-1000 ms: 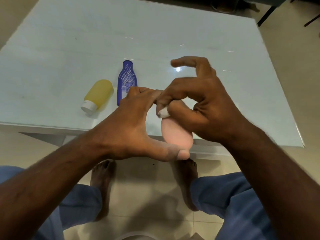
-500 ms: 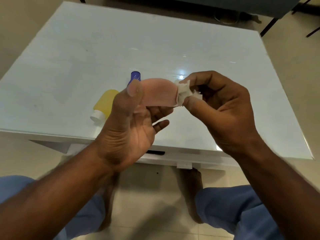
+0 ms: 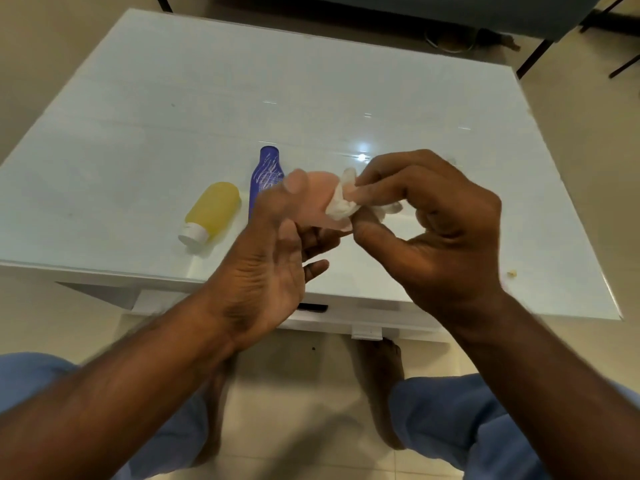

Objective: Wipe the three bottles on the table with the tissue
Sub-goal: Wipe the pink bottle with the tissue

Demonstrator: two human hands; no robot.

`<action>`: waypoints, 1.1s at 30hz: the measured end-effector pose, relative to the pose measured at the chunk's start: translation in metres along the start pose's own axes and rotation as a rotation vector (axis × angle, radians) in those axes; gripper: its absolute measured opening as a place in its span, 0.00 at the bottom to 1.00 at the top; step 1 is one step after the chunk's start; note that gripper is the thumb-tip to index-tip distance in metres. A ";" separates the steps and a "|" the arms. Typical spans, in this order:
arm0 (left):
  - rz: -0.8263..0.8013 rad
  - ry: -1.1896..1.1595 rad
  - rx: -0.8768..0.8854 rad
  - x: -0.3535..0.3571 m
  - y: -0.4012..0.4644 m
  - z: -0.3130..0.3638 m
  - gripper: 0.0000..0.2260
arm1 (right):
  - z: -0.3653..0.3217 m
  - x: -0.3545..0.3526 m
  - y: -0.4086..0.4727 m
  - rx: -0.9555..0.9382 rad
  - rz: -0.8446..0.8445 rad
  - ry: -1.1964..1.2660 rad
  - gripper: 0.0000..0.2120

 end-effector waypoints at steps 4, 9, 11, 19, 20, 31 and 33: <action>0.029 -0.002 0.073 -0.005 0.007 0.015 0.45 | 0.025 0.002 0.002 0.215 -0.059 -0.153 0.05; -0.178 0.916 0.272 -0.001 0.013 0.013 0.37 | 0.051 -0.028 0.010 0.620 0.131 0.092 0.03; -0.228 1.173 0.269 -0.001 0.012 0.003 0.47 | 0.058 -0.034 0.011 0.715 0.154 0.087 0.04; -0.276 1.423 0.189 -0.008 0.022 -0.019 0.51 | 0.059 0.007 -0.013 0.763 -0.380 -0.264 0.06; -0.290 1.421 0.192 -0.008 0.022 -0.022 0.50 | 0.056 0.012 -0.016 0.744 -0.446 -0.286 0.05; -0.309 1.615 0.130 -0.005 0.024 -0.024 0.39 | 0.043 0.049 -0.036 0.651 -0.779 -0.454 0.07; -0.321 1.669 0.104 -0.007 0.025 -0.024 0.39 | 0.044 0.053 -0.036 0.628 -0.800 -0.529 0.09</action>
Point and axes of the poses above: each hand's wrist, its own y-axis towards the middle knuckle, its own x-axis out of the palm, z = x × y, the point moved 6 cm from there along y, towards the middle knuckle, and after that the axes turned 13 degrees about x, right-handed, at the moved point
